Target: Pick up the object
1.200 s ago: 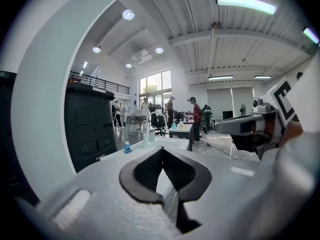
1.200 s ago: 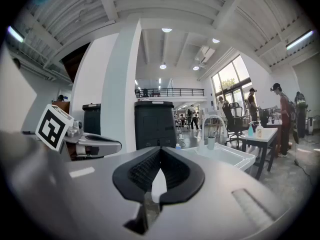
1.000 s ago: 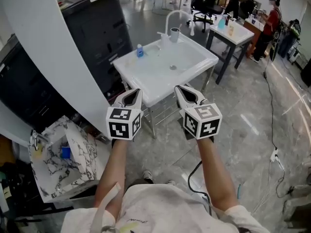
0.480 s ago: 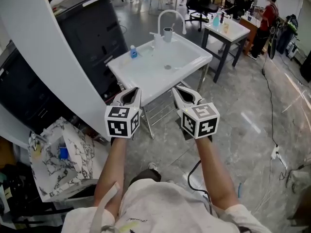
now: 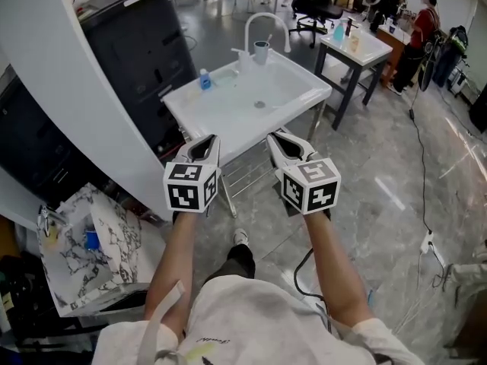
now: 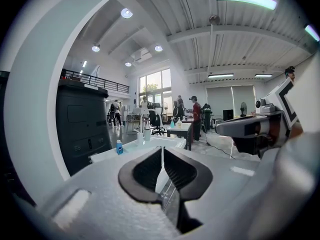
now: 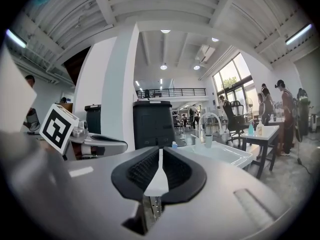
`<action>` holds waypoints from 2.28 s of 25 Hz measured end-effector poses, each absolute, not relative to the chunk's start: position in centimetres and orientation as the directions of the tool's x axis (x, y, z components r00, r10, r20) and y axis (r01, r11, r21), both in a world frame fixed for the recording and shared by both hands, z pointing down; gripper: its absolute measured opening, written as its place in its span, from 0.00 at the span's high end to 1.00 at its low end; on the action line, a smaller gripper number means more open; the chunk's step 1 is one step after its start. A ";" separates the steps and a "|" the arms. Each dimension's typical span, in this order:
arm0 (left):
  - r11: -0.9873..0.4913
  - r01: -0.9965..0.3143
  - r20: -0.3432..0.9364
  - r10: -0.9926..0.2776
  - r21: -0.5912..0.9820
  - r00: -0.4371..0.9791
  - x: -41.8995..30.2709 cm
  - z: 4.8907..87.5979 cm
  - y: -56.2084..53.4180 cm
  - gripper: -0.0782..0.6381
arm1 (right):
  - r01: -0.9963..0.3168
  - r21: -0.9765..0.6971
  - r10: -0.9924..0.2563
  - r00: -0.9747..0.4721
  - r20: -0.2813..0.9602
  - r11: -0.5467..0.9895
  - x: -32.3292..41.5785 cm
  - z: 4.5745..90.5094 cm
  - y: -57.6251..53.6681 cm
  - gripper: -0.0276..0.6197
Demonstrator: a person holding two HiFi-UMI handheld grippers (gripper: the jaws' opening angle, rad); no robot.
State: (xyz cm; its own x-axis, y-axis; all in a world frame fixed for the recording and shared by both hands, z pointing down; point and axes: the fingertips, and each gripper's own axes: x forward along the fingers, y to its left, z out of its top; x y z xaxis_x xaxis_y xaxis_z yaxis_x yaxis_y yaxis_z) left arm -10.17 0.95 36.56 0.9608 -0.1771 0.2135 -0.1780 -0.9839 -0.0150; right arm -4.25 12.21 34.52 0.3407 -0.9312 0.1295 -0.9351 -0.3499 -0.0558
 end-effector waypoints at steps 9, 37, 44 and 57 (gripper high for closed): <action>-0.982 -0.187 0.196 -0.185 -0.009 0.963 -5.3 36.7 -2.9 0.87 | -0.944 -0.020 -0.935 0.325 0.140 -0.330 0.4 34.6 7.8 0.86; -0.981 -0.192 0.243 -0.181 0.023 0.953 11.3 38.5 -22.1 0.87 | -0.960 -0.003 -0.930 0.269 0.251 -0.279 17.7 36.1 -13.2 0.75; -0.980 -0.199 0.235 -0.186 0.029 0.954 13.3 38.7 -24.9 0.87 | -0.964 0.007 -0.930 0.259 0.261 -0.267 20.0 36.3 -15.9 0.74; -0.976 -0.215 0.227 -0.204 0.024 0.952 14.4 38.8 -27.4 0.87 | -0.972 0.042 -0.932 0.234 0.278 -0.231 21.3 37.1 -18.7 0.72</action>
State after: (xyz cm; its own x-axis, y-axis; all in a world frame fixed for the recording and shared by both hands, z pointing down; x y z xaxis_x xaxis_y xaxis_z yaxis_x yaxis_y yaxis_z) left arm 14.35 -27.42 38.80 0.9522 -0.2040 0.2272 -0.2149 -0.9763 0.0244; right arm 21.27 -18.70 37.14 0.2339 -0.9315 0.2784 -0.9719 -0.2314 0.0423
